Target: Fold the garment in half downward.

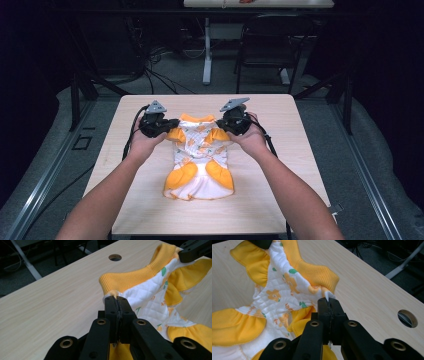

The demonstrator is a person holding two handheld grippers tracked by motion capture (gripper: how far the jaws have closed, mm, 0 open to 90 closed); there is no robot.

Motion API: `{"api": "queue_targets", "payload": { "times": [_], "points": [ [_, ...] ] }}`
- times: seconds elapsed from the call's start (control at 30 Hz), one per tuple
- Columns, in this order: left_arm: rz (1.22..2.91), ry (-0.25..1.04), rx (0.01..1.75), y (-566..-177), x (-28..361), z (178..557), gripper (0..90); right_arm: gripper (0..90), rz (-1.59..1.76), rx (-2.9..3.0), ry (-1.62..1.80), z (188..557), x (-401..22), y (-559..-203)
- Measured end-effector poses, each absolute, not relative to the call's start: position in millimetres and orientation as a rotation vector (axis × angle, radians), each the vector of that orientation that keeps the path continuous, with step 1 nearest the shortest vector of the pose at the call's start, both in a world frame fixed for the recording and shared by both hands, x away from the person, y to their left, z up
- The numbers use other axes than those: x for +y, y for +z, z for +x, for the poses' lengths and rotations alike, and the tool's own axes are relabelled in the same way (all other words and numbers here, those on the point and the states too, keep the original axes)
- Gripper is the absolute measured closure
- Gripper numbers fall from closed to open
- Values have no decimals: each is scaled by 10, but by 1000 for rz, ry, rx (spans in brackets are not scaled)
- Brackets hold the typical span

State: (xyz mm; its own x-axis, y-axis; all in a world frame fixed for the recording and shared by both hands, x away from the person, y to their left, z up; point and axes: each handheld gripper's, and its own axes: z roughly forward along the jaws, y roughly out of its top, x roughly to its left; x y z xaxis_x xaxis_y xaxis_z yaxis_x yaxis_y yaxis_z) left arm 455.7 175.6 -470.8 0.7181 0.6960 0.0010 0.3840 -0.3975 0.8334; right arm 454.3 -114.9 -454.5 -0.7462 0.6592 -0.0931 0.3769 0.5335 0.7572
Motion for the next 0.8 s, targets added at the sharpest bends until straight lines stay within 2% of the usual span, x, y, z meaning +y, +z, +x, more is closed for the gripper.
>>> {"api": "queue_targets", "payload": {
  "times": [0.8],
  "points": [
    [2059,382,768,-5044,1813,4035,881,889,763,2495,1012,4074,-1110,-4797]
  ]
}}
